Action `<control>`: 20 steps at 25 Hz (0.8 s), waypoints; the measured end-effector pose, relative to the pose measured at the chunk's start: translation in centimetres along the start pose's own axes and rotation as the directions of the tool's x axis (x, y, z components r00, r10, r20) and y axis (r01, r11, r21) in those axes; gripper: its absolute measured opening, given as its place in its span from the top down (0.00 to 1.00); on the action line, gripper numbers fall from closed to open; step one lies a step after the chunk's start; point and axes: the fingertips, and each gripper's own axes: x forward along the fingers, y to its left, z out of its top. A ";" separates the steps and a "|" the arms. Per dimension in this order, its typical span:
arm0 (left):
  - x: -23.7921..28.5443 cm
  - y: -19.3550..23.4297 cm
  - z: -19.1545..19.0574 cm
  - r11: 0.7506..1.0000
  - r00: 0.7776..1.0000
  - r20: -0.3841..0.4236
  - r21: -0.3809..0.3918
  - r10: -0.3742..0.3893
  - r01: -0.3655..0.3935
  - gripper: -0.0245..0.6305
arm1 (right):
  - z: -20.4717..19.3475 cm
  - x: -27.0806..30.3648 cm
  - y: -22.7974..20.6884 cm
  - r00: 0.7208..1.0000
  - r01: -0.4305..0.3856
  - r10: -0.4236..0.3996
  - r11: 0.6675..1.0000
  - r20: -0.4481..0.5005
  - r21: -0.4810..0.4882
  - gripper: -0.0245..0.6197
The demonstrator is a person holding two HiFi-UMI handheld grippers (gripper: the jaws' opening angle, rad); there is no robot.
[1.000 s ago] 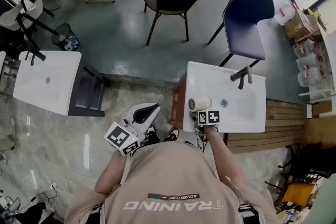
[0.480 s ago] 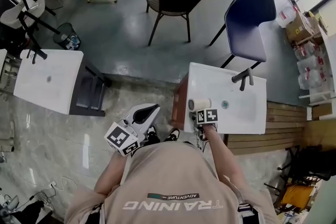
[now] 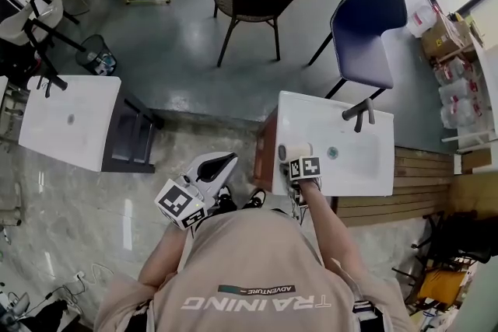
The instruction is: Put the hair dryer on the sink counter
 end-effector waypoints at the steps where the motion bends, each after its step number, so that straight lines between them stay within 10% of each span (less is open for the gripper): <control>1: 0.1 0.0 0.0 1.000 1.000 -0.001 0.001 -0.003 0.003 0.95 | 0.0 0.0 0.0 1.000 0.006 -0.006 1.000 -0.003 -0.006 0.62; 20: -0.7 -0.1 -0.5 1.000 1.000 -0.013 -0.005 -0.005 0.005 0.95 | 0.1 0.3 0.6 1.000 0.007 -0.007 1.000 -0.027 0.026 0.62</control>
